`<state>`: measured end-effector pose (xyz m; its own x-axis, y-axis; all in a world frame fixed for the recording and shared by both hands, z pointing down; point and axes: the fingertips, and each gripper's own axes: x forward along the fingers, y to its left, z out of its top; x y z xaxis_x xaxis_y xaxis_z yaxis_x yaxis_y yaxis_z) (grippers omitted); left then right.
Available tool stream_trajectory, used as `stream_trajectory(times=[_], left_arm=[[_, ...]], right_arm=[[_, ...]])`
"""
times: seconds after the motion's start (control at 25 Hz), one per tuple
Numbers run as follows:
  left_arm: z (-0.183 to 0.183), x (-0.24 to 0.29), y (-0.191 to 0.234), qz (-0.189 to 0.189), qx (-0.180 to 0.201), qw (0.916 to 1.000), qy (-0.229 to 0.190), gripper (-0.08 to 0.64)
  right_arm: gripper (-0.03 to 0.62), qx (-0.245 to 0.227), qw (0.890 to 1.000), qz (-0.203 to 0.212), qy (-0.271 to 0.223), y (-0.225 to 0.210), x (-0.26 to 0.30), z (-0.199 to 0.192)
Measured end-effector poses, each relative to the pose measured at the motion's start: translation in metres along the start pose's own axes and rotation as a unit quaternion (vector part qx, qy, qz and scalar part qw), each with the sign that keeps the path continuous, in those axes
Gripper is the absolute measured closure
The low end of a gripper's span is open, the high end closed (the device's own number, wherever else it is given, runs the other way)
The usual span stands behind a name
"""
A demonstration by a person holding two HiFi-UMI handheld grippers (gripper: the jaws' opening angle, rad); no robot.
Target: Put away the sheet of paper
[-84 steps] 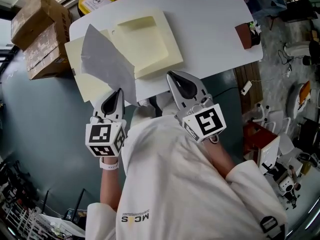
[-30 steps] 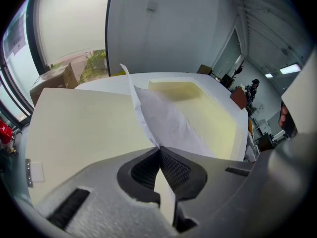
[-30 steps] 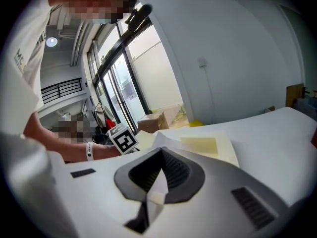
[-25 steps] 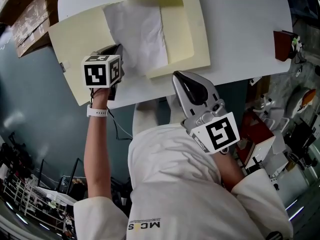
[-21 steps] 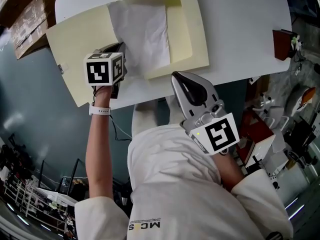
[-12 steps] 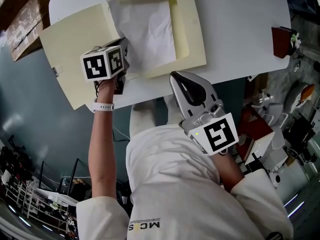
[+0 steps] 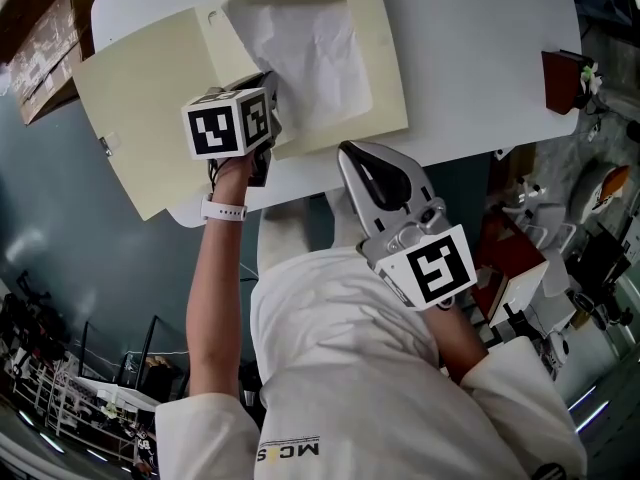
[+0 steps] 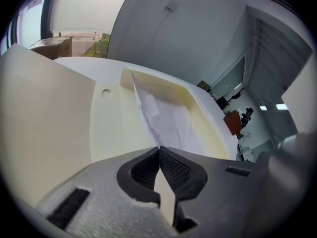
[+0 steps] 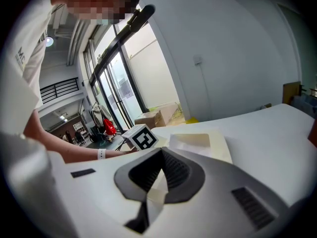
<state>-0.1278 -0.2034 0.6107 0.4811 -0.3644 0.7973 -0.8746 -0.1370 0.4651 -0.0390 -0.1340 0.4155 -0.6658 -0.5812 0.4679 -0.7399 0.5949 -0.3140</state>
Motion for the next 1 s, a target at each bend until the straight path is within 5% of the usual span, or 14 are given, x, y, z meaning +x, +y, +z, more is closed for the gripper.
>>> stream_trajectory(times=[0.24,0.36,0.52,0.68,1.0], left_arm=[[0.001,0.003,-0.004,0.018,0.055,0.9983,0.007,0.532],[0.003,0.000,-0.004,0.027,0.067,0.9974,-0.002,0.398],[0.002,-0.007,-0.002,0.040,0.081,0.9959,-0.011,0.379],[0.005,-0.022,-0.005,0.052,0.088,0.9941,-0.034,0.384],[0.017,-0.082,-0.027,0.056,0.124,0.9836,-0.118,0.529]], right_arm=[[0.580,0.003,1.000,0.000,-0.001,-0.001,-0.002,-0.002],[0.580,0.005,1.000,-0.001,-0.002,-0.001,-0.003,-0.003],[0.580,0.003,1.000,0.000,-0.008,0.002,-0.006,-0.001],[0.580,-0.002,1.000,-0.004,-0.009,0.004,-0.010,0.001],[0.580,-0.019,0.999,-0.008,-0.035,0.012,-0.024,0.017]])
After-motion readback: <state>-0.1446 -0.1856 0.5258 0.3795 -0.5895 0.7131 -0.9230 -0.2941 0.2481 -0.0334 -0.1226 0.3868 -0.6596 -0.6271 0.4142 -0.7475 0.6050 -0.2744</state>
